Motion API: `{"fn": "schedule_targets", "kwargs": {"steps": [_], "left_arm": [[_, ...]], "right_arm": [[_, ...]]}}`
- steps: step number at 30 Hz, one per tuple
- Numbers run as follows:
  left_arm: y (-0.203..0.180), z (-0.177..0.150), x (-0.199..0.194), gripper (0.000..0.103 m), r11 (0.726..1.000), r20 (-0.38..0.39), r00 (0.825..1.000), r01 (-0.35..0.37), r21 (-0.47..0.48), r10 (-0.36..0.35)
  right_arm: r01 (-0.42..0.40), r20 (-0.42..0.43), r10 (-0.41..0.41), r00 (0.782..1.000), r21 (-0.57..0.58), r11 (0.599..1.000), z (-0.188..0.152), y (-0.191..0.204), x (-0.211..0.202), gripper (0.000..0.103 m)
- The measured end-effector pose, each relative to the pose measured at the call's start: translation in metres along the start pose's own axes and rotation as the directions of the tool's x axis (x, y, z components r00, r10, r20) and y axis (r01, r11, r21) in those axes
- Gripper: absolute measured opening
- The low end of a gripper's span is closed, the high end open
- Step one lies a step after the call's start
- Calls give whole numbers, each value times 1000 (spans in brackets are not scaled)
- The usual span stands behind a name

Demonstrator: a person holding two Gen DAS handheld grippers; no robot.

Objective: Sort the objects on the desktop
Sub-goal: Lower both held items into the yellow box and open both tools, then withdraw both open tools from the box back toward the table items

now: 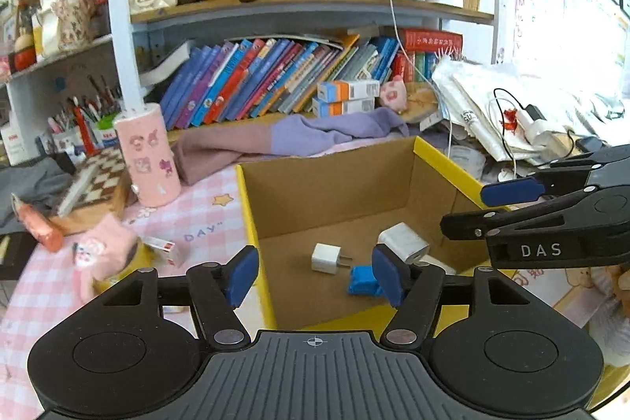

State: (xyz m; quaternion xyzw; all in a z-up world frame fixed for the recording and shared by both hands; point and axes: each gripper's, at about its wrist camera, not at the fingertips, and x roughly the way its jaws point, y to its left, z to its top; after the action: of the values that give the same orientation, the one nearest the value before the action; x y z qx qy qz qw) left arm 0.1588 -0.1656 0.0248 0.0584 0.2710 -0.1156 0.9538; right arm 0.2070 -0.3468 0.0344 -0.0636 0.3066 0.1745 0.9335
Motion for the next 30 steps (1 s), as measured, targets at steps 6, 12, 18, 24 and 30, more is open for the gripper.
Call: {"fn": "schedule_targets", "kwargs": {"steps": [6,12,18,24,30], "left_arm": [[9,-11,-24,68,1000,8,1000,7,19,-7],[24,-22,-42,69,999,17,1000,23,-31,-23],[39,-36,-56,69,998,-1,999,47,-34,-47],[51,-54,-72,69,997,-32,996,82,-10,-82],[65,-72,-89,69,994,-70,992,109,18,-108]], "right_arm": [[57,49,-57,997,-8,998,-10,25,-25,50],[144,99,-147,984,34,989,-28,45,-48,53],[211,77,-216,973,74,975,-51,66,-63,53],[245,36,-251,967,111,963,-72,91,-73,53],[261,0,-264,965,148,954,-87,118,-81,53]]}}
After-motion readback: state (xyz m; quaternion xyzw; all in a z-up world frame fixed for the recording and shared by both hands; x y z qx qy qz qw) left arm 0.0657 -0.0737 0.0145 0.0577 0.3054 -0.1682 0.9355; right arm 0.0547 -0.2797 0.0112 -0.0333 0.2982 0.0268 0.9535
